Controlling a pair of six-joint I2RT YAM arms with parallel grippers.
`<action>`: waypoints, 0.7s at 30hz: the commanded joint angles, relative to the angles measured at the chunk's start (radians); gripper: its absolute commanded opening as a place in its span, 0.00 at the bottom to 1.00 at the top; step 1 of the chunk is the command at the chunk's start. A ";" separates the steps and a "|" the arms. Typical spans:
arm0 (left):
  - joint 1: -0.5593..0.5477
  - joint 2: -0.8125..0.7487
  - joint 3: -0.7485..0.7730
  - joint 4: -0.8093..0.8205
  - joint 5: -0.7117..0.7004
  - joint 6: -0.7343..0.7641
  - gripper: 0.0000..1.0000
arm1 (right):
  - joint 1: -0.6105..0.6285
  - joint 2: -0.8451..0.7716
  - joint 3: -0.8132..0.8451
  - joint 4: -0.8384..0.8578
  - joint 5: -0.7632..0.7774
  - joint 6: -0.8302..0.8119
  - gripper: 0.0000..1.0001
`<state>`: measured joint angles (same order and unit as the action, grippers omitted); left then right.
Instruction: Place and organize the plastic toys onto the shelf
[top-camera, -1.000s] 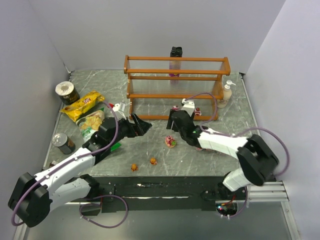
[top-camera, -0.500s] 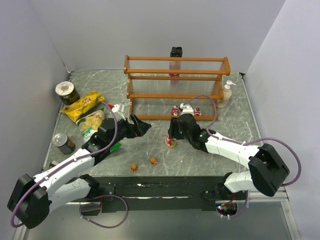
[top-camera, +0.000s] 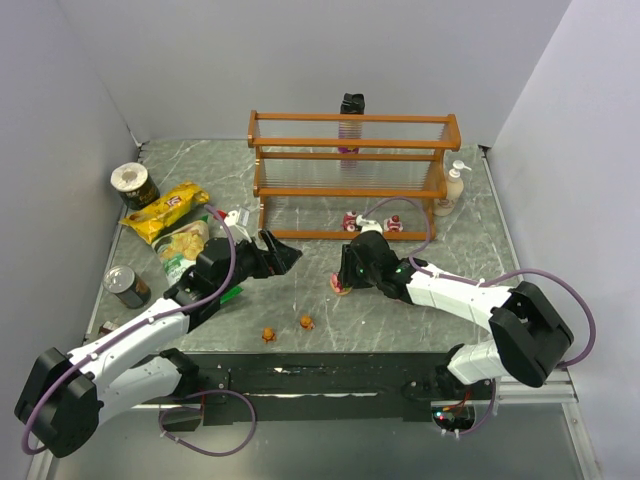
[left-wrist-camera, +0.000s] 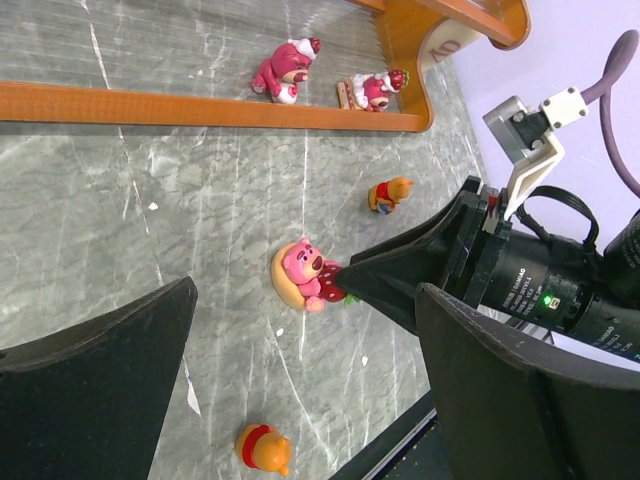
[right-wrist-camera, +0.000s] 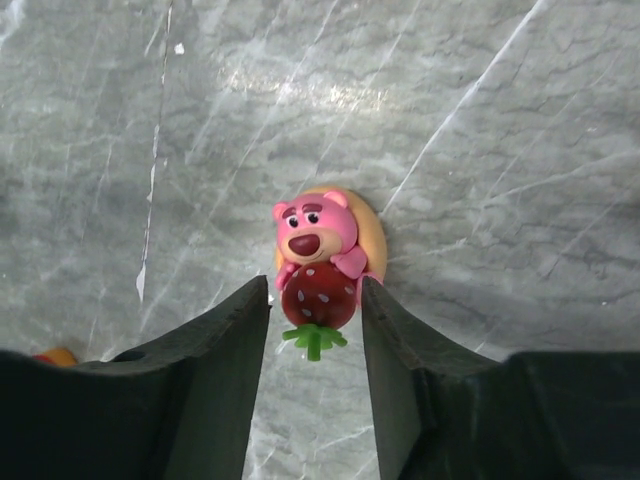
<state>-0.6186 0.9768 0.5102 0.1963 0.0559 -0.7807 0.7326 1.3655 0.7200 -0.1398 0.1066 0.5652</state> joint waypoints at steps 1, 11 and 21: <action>0.003 -0.006 -0.002 0.017 -0.004 -0.008 0.96 | 0.002 -0.002 0.016 -0.017 -0.030 0.033 0.47; 0.003 0.003 -0.004 0.023 -0.004 -0.006 0.96 | 0.004 -0.028 0.024 -0.078 -0.051 0.044 0.53; 0.003 -0.001 -0.006 0.022 -0.008 -0.005 0.96 | 0.002 -0.013 0.033 -0.083 -0.059 0.059 0.25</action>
<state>-0.6186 0.9791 0.5102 0.1963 0.0559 -0.7807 0.7326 1.3651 0.7216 -0.2115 0.0467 0.6113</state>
